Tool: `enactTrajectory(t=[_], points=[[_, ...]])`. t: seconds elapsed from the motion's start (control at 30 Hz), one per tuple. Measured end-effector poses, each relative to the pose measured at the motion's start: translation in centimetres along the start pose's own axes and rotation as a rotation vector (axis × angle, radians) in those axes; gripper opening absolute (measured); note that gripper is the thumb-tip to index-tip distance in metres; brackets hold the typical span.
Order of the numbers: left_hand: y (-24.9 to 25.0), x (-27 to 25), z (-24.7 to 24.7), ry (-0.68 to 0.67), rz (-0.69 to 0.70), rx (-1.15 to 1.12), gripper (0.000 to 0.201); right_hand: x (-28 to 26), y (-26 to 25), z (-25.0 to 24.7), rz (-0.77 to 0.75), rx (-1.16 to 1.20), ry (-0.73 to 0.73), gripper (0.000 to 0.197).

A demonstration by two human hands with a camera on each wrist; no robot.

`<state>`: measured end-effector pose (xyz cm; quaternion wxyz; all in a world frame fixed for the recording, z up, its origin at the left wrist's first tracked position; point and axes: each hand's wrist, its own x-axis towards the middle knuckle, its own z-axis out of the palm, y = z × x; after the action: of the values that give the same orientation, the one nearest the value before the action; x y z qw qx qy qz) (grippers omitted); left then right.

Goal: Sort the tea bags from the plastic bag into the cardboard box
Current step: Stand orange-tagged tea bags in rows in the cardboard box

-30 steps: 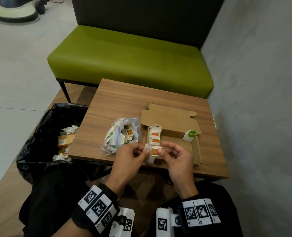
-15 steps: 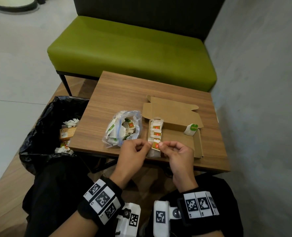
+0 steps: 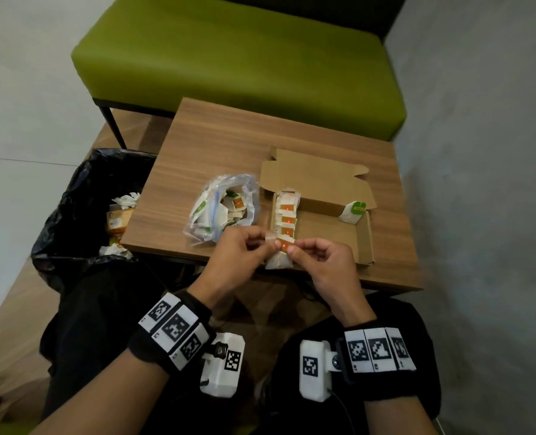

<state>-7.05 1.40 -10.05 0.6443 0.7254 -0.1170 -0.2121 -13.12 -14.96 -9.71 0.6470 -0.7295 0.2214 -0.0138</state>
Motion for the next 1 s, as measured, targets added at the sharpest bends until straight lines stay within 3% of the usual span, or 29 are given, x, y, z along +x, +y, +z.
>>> enactTrajectory(t=[0.3,0.43,0.53,0.6,0.7,0.83,0.9,1.0], points=[[0.2,1.4,0.9,0.016,0.053,0.082,0.011,0.4,-0.4,-0.7,-0.009,-0.113,-0.041,0.006],[0.1,2.8,1.7,0.099,0.036,0.136,0.013,1.9,-0.8,-1.3,-0.044,-0.169,0.042,0.007],[-0.1,3.2,1.9,0.150,0.047,0.327,0.015,4.0,-0.8,-2.5,-0.026,-0.179,0.185,0.006],[-0.4,3.1,1.9,0.093,0.087,0.498,0.020,5.8,-0.4,-3.3,-0.008,-0.212,0.264,0.006],[-0.8,3.1,1.9,0.021,0.131,0.689,0.023,8.3,0.4,-3.6,0.041,-0.317,0.261,0.004],[-1.1,3.3,1.9,0.009,0.159,0.773,0.024,10.4,1.6,-2.9,0.097,-0.397,0.255,0.010],[-1.3,3.4,1.9,-0.004,0.170,0.797,0.023,10.9,1.7,-2.4,0.100,-0.438,0.266,0.003],[-1.4,3.4,2.0,-0.014,0.181,0.818,0.023,11.6,2.2,-1.7,0.120,-0.477,0.326,0.014]])
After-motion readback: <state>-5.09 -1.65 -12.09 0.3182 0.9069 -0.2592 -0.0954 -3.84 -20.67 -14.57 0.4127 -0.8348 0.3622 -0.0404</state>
